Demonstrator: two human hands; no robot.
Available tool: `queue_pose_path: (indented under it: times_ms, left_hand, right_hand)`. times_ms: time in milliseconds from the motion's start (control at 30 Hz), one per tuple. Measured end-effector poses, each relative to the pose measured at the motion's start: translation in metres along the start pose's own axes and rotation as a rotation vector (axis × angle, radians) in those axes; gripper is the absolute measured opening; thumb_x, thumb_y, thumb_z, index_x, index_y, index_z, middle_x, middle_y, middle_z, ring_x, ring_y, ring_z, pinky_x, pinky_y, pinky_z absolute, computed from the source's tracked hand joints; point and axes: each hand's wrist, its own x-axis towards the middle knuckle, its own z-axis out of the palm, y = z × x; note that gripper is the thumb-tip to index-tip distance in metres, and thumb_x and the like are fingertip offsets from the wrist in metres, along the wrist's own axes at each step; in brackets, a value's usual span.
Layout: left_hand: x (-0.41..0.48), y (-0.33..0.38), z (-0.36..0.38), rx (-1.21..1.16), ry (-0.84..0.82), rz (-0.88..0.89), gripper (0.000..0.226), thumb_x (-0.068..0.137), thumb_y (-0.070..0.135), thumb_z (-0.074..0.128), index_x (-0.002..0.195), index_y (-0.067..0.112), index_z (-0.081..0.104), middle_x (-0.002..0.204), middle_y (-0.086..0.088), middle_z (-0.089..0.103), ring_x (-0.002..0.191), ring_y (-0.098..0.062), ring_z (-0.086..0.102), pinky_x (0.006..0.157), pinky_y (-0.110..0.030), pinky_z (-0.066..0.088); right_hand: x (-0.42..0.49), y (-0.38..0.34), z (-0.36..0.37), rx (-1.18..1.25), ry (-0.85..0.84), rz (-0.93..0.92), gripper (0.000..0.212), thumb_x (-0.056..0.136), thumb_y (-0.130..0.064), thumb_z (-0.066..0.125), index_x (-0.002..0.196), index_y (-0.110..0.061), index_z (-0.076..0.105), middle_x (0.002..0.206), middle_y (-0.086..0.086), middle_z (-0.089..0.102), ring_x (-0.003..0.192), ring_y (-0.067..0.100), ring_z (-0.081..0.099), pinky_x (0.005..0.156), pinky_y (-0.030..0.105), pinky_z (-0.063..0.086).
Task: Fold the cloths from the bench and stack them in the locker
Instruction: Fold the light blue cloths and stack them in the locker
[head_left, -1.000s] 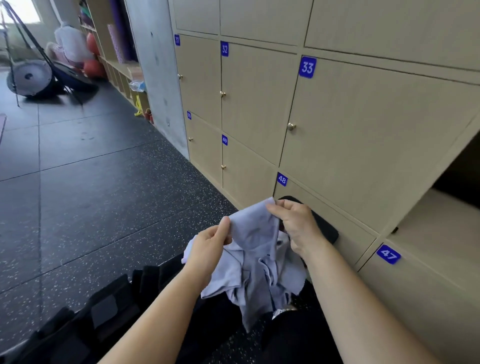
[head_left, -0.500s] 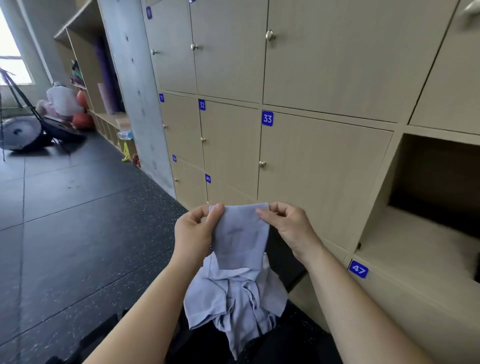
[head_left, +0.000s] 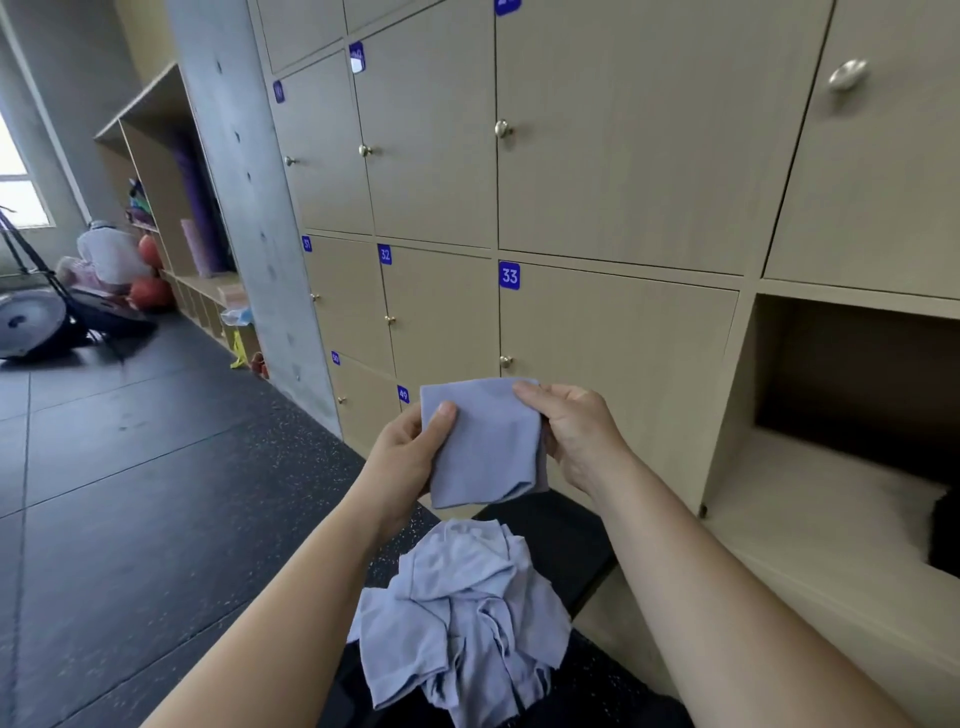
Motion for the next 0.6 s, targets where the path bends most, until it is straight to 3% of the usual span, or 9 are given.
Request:
queue_pose_path:
  times_ms: [133,233,300,367,533,600]
  left_hand:
    - [0.007,0.0,0.003,0.051,0.139,0.036,0.033,0.098,0.034,0.056,0.102,0.003,0.067,0.102,-0.015,0.074,0.099,-0.034,0.069,0.094,-0.058,0.051]
    - [0.01,-0.001,0.006,0.068,0.225,0.071,0.036,0.099,0.032,0.055,0.095,-0.002,0.065,0.098,-0.02,0.073,0.085,-0.028,0.069,0.086,-0.054,0.054]
    - [0.011,-0.003,0.007,0.076,0.243,0.088,0.036,0.1,0.032,0.053,0.093,-0.002,0.064,0.092,-0.017,0.072,0.079,-0.024,0.066,0.08,-0.048,0.055]
    - [0.012,-0.005,0.007,0.094,0.256,0.1,0.035,0.1,0.032,0.052,0.091,0.001,0.065,0.085,-0.01,0.071,0.076,-0.02,0.064,0.073,-0.04,0.053]
    - [0.017,-0.014,0.008,0.137,0.302,0.15,0.039,0.101,0.034,0.05,0.093,-0.003,0.063,0.082,-0.016,0.066,0.071,-0.017,0.058,0.066,-0.035,0.047]
    - [0.019,-0.018,0.009,0.222,0.377,0.188,0.045,0.101,0.033,0.05,0.077,-0.005,0.051,0.067,-0.01,0.048,0.06,-0.01,0.042,0.058,-0.026,0.036]
  right_hand:
    - [-0.003,0.002,-0.011,-0.158,-0.203,0.002,0.022,0.087,-0.022,0.069,0.099,-0.004,0.069,0.087,0.007,0.069,0.078,0.019,0.062,0.072,0.028,0.049]
    - [-0.007,0.01,-0.018,-0.255,-0.307,0.059,0.041,0.076,-0.026,0.077,0.105,0.002,0.069,0.098,0.013,0.071,0.087,0.022,0.063,0.085,0.038,0.051]
    - [-0.008,0.015,-0.022,-0.244,-0.3,0.074,0.033,0.075,-0.02,0.077,0.096,0.004,0.069,0.096,0.016,0.069,0.09,0.028,0.06,0.087,0.043,0.048]
    - [-0.007,0.02,-0.025,-0.204,-0.277,0.06,0.008,0.084,-0.008,0.07,0.08,-0.001,0.067,0.087,0.015,0.067,0.088,0.03,0.057,0.082,0.04,0.048]
    - [-0.007,0.022,-0.024,-0.19,-0.245,0.003,0.015,0.09,-0.001,0.061,0.075,-0.002,0.058,0.067,0.006,0.064,0.056,0.011,0.062,0.055,0.021,0.052]
    - [-0.008,0.024,-0.024,-0.181,-0.237,0.001,0.019,0.092,0.001,0.057,0.074,-0.003,0.055,0.06,0.001,0.062,0.047,0.006,0.059,0.047,0.018,0.048]
